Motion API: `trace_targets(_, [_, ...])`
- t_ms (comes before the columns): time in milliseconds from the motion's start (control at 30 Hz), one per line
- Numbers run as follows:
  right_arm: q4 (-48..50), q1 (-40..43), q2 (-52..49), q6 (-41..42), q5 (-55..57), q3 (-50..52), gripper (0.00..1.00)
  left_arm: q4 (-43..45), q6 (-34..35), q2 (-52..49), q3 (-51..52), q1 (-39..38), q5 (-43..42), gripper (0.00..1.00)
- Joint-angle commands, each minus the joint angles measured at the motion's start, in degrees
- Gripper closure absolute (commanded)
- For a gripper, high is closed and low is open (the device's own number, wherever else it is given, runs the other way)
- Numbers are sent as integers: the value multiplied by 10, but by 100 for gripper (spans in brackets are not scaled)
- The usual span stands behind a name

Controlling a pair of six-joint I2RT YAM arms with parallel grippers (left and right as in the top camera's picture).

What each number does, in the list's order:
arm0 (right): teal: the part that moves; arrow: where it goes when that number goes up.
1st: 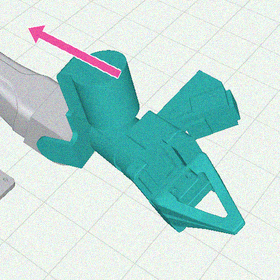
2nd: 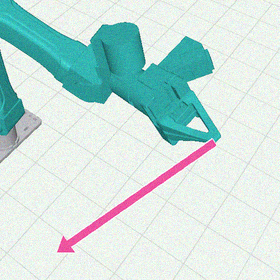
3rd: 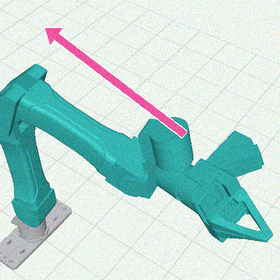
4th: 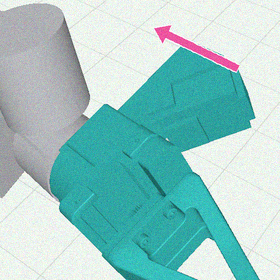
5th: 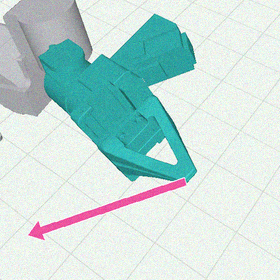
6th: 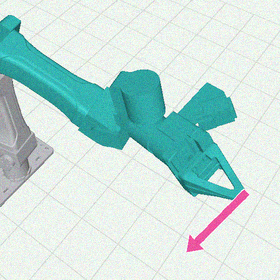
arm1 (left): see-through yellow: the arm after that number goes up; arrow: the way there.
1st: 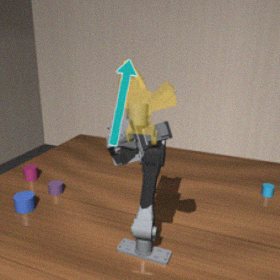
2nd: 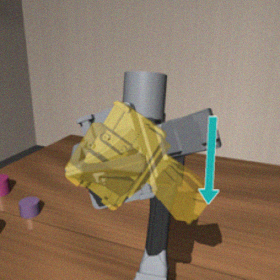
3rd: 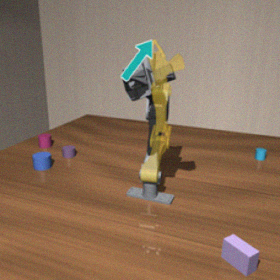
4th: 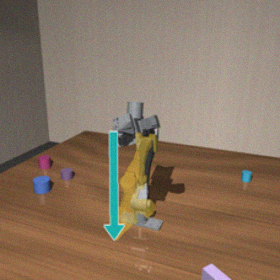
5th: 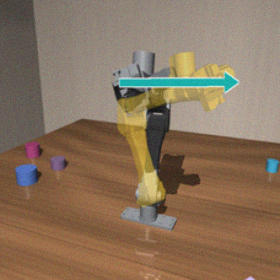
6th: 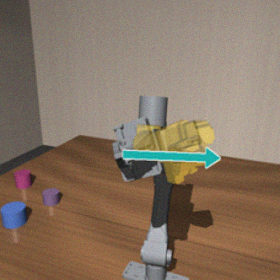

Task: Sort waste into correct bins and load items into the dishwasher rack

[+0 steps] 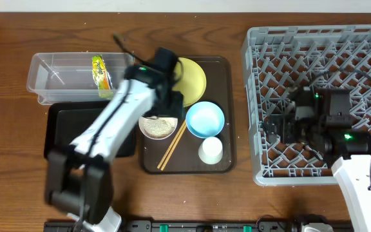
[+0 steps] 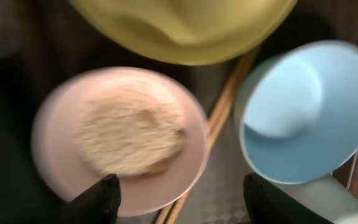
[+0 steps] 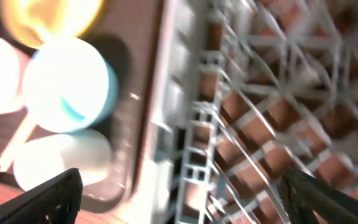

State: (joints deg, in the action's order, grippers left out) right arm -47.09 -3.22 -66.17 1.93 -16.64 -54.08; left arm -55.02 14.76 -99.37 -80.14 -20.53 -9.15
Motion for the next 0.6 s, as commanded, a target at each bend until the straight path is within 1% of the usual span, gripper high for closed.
trace_targets(0, [-1, -44, 3, -10, -17, -41, 1, -16, 17, 54, 2, 39, 28, 30])
trace_targets(133, [-1, -112, -2, -14, -16, -45, 1, -45, 47, 82, 2, 108, 28, 22])
trace_targets(267, [2, -193, -28, -18, -4, -45, 1, -79, 90, 86, 2, 184, 27, 20])
trace_targets(333, [8, -224, -45, -18, 14, -45, 1, -91, 100, 86, 2, 211, 23, 18])
trace_targets(400, [21, -256, -67, -14, 30, -45, 2, -99, 100, 86, 2, 232, 21, 18])
trace_targets(500, [45, -302, -103, 17, 87, -45, 5, -104, 100, 86, 2, 251, 21, 18])
trace_targets(567, [50, -330, -130, 39, 128, -45, 5, -105, 100, 86, 2, 256, 21, 18])
